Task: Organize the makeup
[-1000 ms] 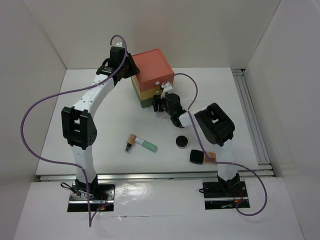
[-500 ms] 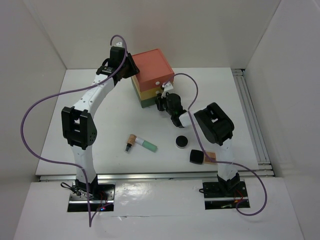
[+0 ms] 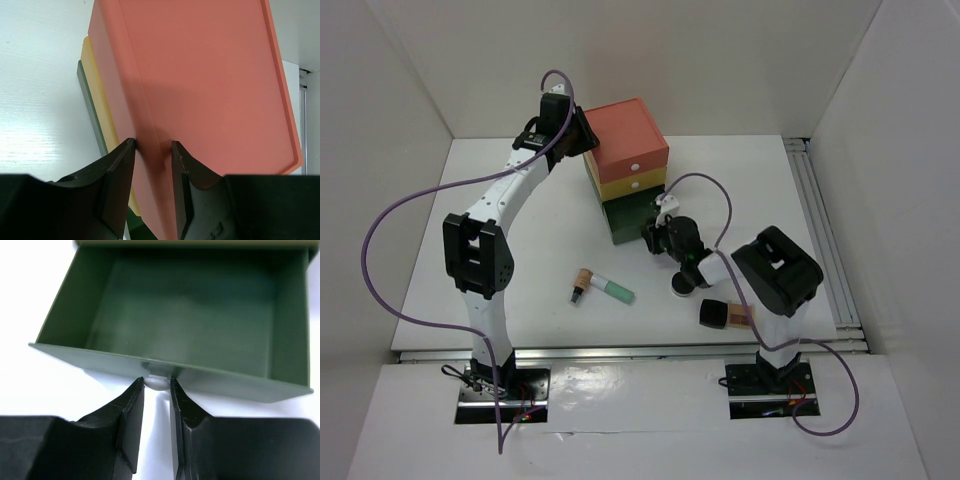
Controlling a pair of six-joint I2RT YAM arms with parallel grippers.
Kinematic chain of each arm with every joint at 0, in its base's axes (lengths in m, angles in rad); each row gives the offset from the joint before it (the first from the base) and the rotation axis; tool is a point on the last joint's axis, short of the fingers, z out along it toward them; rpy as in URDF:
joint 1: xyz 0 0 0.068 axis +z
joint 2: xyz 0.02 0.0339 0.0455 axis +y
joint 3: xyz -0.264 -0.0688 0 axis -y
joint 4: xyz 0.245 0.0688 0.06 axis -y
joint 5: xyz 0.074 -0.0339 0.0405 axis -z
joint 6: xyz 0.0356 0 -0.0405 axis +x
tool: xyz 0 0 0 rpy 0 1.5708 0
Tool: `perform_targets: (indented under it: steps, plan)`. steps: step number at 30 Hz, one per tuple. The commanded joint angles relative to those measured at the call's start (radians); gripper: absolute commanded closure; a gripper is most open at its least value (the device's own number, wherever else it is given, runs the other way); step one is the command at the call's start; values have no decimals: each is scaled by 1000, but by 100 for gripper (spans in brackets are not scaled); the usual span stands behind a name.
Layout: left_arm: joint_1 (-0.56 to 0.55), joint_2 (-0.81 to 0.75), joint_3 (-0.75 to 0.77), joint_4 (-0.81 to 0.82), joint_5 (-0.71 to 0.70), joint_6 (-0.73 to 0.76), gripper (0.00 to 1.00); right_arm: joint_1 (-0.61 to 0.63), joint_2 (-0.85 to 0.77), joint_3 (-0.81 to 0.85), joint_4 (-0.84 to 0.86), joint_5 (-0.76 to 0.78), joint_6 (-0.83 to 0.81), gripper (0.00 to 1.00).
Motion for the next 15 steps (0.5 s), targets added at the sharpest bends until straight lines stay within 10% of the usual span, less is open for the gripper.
perform_targets:
  steps: [1, 8, 15]
  plan:
    - [-14, 47, -47, -161, 31, 53, 54, 75, -121, -116, -41, 29, 22, 81]
    - [-14, 29, -56, -161, 31, 53, 54, 127, -266, -193, -149, 119, 11, 78]
    - [-14, 18, -65, -170, 31, 53, 40, 127, -284, -93, -302, 80, 2, 30]
